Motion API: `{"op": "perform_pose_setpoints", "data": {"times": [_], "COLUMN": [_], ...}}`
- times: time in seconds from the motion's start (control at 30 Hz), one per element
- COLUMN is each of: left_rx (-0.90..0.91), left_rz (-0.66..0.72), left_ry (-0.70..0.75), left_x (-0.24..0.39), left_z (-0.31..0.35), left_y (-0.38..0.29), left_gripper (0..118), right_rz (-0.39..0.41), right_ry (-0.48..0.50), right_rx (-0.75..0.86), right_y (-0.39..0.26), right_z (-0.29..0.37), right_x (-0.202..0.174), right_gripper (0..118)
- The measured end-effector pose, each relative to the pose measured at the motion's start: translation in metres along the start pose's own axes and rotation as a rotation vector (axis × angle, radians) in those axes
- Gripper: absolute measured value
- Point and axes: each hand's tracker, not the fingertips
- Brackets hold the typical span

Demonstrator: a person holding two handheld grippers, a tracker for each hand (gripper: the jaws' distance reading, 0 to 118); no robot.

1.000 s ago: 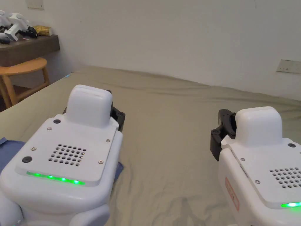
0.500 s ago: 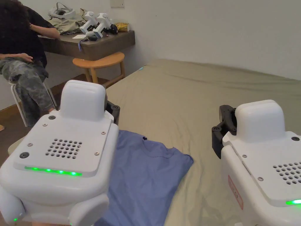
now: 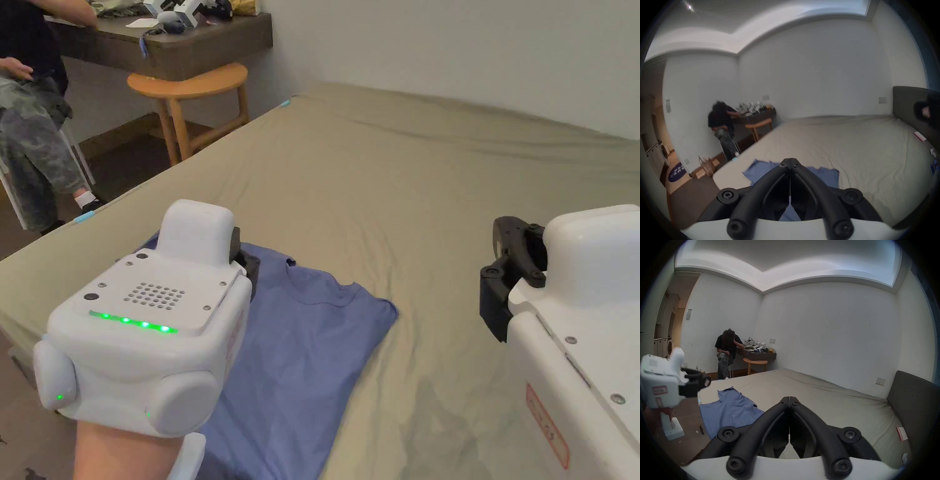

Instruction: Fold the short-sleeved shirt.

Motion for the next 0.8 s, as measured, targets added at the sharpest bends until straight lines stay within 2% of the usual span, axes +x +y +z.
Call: {"op": "perform_pose_setpoints", "data": {"times": [0.13,0.27,0.33,0.37,0.4,0.43,0.47,0.5,0.53,0.57,0.6,0.7,0.8], "left_rx": [-0.187,-0.348,-0.425,-0.479,-0.534,-0.581,-0.608,-0.626,-0.64,-0.621,-0.616,-0.656,-0.652], "left_rz": [0.018,-0.033,-0.012,0.015,0.046,0.075,0.077,0.087,0.099,0.107,0.111,0.097,0.023], "left_ry": [-0.122,-0.078,-0.079,-0.059,-0.052,-0.037,-0.031,-0.023,-0.018,-0.013,-0.008,0.006,-0.014], "left_x": [-0.002,-0.001,-0.005,-0.008,-0.013,-0.017,-0.02,-0.022,-0.024,-0.026,-0.028,-0.025,-0.02], "left_z": [-0.069,-0.145,-0.177,-0.193,-0.208,-0.219,-0.23,-0.237,-0.244,-0.246,-0.251,-0.26,-0.269], "left_y": [-0.03,-0.067,-0.085,-0.096,-0.106,-0.114,-0.122,-0.129,-0.137,-0.141,-0.142,-0.154,-0.165], "left_gripper": [0,0,0,4,24,34,34,86,113,116,111,112,113], "right_rz": [-0.007,0.003,0.006,0.005,0.001,-0.002,-0.008,-0.012,-0.017,-0.024,-0.031,-0.034,-0.03], "right_ry": [-0.034,-0.08,-0.097,-0.106,-0.115,-0.122,-0.129,-0.134,-0.138,-0.139,-0.138,-0.145,-0.145], "right_rx": [-0.038,-0.091,-0.112,-0.123,-0.133,-0.142,-0.152,-0.16,-0.173,-0.19,-0.202,-0.228,-0.244], "right_y": [-0.009,-0.023,-0.028,-0.031,-0.034,-0.037,-0.04,-0.042,-0.046,-0.049,-0.052,-0.06,-0.065], "right_z": [-0.007,-0.017,-0.022,-0.025,-0.028,-0.031,-0.033,-0.036,-0.039,-0.042,-0.045,-0.052,-0.056], "right_x": [0.015,0.031,0.039,0.043,0.046,0.049,0.053,0.055,0.058,0.06,0.063,0.064,0.063], "right_gripper": [1,1,1,1,1,1,1,1,1,1,1,1,1]}}
